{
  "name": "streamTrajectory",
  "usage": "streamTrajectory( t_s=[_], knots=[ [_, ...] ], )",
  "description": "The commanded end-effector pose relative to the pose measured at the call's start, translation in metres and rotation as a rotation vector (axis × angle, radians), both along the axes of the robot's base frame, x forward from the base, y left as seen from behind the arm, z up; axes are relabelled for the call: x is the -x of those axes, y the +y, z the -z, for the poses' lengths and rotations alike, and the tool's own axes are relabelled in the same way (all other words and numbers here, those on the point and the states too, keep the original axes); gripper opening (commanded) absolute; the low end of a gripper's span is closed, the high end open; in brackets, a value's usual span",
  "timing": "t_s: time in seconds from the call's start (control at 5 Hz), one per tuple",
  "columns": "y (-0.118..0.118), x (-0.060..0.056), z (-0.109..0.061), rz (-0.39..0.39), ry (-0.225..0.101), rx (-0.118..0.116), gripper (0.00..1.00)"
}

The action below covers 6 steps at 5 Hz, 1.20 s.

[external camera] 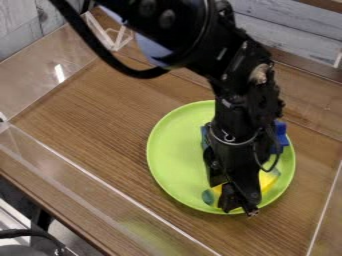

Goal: Remove the banana from inside the green plate and put it on the table

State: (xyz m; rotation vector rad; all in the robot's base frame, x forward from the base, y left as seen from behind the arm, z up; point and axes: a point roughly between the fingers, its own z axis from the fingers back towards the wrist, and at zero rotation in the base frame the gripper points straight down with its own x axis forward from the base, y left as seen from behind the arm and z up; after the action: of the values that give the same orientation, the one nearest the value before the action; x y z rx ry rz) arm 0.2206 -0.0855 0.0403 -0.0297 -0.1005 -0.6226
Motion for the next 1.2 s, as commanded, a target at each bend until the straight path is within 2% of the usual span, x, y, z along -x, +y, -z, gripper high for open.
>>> streamTrajectory(
  t_s=[0.0, 1.0],
  knots=[
    [0.0024, -0.0054, -0.0078, -0.001, -0.025, 0.002, 0.0],
    [0.0072, -0.0097, -0.017, 0.009, -0.027, -0.011, 0.0]
  ],
)
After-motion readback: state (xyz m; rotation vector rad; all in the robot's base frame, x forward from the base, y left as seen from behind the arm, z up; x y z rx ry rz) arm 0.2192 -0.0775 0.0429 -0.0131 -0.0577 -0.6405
